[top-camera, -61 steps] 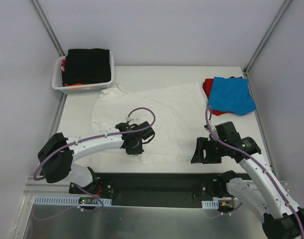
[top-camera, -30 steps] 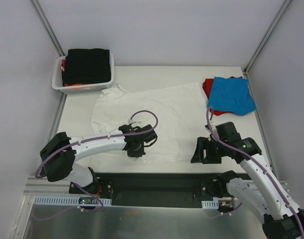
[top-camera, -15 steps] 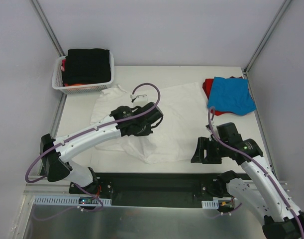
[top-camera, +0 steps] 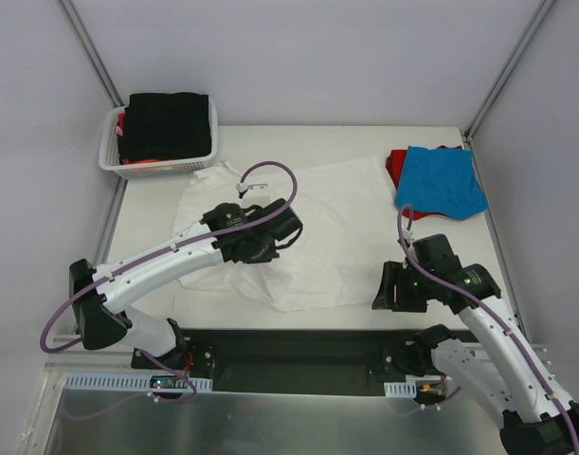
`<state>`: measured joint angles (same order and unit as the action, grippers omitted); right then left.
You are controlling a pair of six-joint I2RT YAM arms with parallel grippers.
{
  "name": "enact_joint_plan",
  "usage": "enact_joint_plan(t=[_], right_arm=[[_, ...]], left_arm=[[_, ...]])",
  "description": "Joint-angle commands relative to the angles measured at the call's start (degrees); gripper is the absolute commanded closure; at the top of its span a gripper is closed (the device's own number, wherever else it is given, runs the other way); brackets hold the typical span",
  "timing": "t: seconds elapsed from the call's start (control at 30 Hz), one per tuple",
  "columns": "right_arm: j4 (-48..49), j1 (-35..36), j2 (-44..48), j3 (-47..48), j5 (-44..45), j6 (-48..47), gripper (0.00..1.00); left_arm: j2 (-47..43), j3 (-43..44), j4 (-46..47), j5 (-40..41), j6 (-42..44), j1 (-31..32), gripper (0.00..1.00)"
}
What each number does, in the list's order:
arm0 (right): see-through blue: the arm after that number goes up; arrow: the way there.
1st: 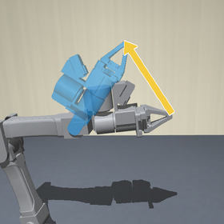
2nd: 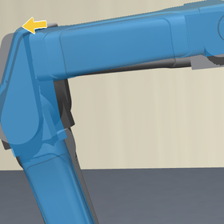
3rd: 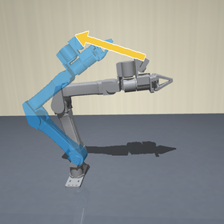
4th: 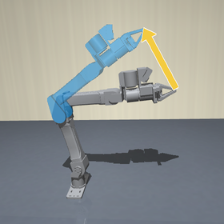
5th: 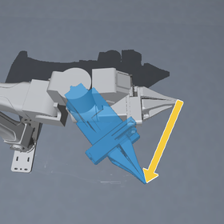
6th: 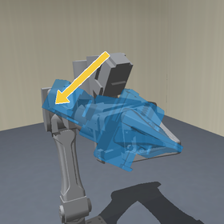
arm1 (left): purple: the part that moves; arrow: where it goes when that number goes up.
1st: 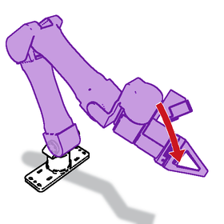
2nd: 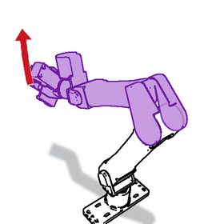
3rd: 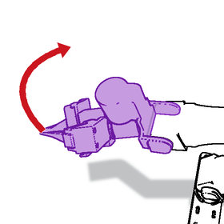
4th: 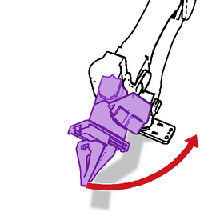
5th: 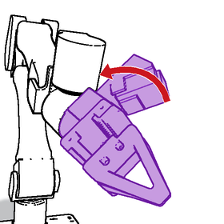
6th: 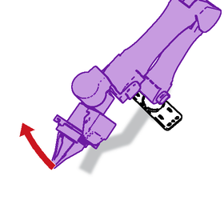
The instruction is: Fold and stack the t-shirts
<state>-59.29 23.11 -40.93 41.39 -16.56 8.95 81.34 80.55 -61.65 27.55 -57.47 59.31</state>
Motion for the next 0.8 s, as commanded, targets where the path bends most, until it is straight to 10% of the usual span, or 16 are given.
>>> enact_joint_plan(t=[0.0,0.77], right_arm=[[-2.1,-1.4,1.6,3.2,5.9,1.9,0.39],[-6.9,-15.0,3.2,3.5,11.1,5.0,0.36]], left_arm=[[-3.6,-2.2,-3.1,1.6,-2.3,0.5,1.00],[-6.4,-3.8,-7.3,2.4,-3.3,0.2,1.00]])
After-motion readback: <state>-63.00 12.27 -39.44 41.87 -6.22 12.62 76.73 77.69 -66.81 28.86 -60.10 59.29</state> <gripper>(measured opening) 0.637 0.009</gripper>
